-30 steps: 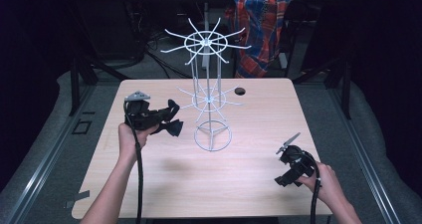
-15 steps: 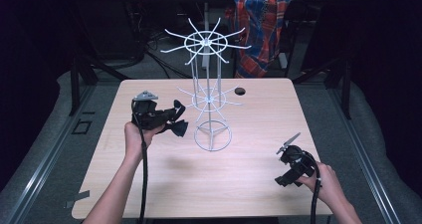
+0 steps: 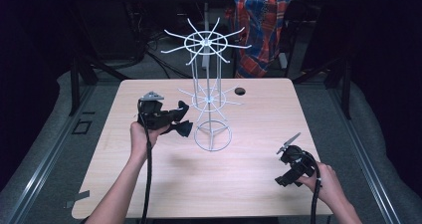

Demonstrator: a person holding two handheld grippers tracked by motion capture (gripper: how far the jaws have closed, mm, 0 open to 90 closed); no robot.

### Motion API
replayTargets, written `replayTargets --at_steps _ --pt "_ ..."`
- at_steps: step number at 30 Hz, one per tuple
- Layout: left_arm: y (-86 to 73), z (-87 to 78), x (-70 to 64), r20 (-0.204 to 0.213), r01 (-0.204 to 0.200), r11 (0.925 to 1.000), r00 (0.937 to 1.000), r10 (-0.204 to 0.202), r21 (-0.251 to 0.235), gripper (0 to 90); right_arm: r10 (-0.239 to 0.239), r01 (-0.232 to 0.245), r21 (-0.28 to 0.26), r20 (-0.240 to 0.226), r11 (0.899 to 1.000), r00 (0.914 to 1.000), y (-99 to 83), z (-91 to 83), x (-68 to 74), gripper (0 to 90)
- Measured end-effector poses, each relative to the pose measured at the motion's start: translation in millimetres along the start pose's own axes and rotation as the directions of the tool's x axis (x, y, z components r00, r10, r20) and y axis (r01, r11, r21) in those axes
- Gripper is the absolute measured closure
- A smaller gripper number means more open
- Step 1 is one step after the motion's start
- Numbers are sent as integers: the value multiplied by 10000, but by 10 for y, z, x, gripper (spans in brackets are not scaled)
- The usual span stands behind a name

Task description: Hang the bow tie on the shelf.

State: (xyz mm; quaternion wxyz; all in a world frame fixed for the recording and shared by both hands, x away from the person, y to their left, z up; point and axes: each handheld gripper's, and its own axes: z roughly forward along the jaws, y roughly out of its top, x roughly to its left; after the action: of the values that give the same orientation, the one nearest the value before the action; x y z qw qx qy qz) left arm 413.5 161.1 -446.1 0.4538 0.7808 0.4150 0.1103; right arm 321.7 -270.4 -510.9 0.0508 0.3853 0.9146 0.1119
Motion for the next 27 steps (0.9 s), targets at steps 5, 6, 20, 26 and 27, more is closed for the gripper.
replayTargets --at_steps 5,6,20,26,27 --pt "-10 65 9 190 34 10000 9998 -33 -25 864 -24 24 25 20 10000 10000 -1 -2 1 137" --pt "-10 65 9 190 34 10000 9998 -33 -25 864 -24 24 25 20 10000 10000 -1 -2 1 137" --pt "0 157 -16 428 -15 10000 9991 14 36 864 46 -47 -46 -76 10000 10000 -8 4 -4 137" --pt "11 199 -34 474 -15 10000 9989 12 56 863 -26 26 56 -20 10000 10000 -8 -4 -12 137" --pt "11 207 -35 501 -52 10000 9987 48 65 863 -26 26 56 -20 10000 10000 -8 -4 -12 137"
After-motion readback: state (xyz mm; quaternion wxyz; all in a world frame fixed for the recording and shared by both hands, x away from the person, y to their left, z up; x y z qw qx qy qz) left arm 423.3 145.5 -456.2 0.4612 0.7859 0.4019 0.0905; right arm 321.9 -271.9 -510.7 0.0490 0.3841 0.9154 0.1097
